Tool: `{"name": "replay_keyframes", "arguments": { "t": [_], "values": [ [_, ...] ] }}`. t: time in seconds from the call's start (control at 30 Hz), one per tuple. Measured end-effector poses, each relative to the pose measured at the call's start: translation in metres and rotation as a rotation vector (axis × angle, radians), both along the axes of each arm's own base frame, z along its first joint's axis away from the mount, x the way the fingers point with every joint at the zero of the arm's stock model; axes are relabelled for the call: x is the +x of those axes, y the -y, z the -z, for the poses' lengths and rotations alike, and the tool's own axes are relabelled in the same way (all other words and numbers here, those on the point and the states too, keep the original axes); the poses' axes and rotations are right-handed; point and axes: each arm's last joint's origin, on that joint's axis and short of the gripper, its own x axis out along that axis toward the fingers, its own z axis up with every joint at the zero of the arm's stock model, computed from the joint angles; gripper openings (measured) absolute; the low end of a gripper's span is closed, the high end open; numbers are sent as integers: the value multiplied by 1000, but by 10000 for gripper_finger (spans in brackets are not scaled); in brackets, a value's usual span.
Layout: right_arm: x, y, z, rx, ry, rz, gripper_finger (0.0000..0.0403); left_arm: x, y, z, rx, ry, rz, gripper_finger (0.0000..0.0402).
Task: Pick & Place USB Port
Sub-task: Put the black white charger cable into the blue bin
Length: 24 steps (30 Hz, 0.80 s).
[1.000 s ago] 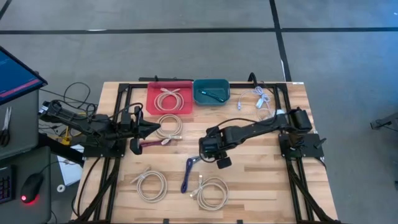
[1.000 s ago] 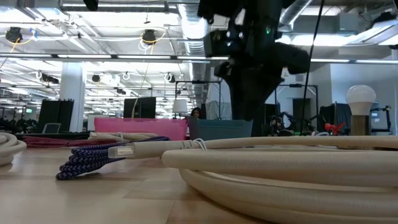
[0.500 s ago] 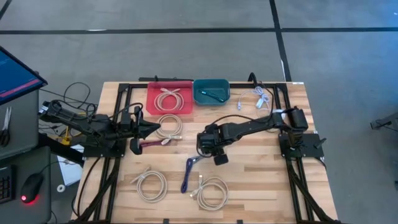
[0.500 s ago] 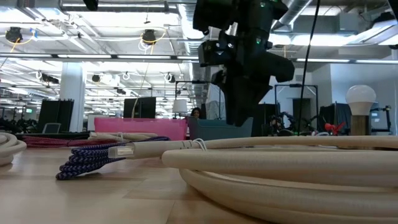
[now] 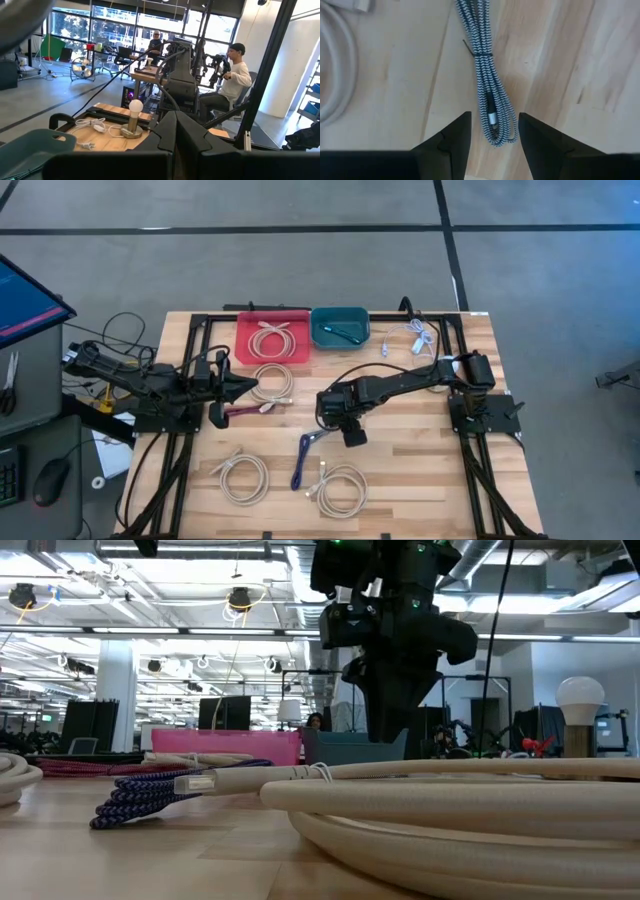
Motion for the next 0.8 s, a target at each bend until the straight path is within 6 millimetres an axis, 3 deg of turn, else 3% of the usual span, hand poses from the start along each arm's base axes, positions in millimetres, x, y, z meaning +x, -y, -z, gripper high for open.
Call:
{"name": "replay_keyframes", "arguments": {
  "t": [0.53, 0.8],
  "values": [
    [1, 15, 0, 9, 0, 75, 154, 0, 0, 0, 0, 0, 0, 6],
    [9, 9, 41, 5, -102, 62, 150, 0, 0, 0, 0, -1, 0, 6]
  ]
}}
